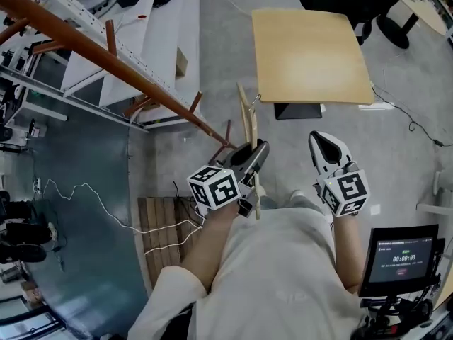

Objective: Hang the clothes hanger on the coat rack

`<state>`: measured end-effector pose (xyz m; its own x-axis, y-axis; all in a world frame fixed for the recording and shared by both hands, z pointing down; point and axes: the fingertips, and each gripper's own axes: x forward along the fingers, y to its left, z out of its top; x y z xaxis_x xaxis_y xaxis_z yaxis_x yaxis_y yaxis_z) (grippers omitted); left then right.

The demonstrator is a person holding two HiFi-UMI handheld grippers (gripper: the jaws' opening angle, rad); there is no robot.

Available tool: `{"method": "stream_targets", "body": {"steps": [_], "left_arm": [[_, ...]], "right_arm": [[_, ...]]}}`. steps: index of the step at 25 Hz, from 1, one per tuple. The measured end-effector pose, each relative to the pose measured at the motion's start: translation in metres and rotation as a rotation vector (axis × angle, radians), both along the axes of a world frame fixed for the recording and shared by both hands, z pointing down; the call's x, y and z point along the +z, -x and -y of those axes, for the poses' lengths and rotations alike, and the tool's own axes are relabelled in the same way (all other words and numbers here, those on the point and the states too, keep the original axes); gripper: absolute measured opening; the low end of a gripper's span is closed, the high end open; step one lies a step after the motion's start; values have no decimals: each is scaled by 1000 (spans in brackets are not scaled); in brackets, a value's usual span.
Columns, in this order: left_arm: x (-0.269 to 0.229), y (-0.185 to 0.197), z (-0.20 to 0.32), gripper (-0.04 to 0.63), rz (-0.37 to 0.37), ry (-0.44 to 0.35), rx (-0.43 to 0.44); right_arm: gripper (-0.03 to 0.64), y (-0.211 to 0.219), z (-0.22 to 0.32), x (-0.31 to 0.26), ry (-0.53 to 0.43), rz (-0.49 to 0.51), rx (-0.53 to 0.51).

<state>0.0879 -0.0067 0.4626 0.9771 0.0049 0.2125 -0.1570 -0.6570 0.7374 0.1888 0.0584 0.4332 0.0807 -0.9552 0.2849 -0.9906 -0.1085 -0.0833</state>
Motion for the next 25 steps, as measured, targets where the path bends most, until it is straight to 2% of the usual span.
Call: {"method": "stream_targets", "body": {"steps": [8,17,21,25], "left_arm": [[6,-10,23,91,21,16,-5],[-10,22,1,91,-5,-6,-12],[1,36,7,91,8,1,-87],[-5,68,6,91,12,5,-193]], "right_arm": [[12,-17,53,4,8,11,-85],[12,14,68,-2,-13,15,-227],[12,27,97,11,-14,38,-335],[12,60,112,7,-18,52,-452]]}}
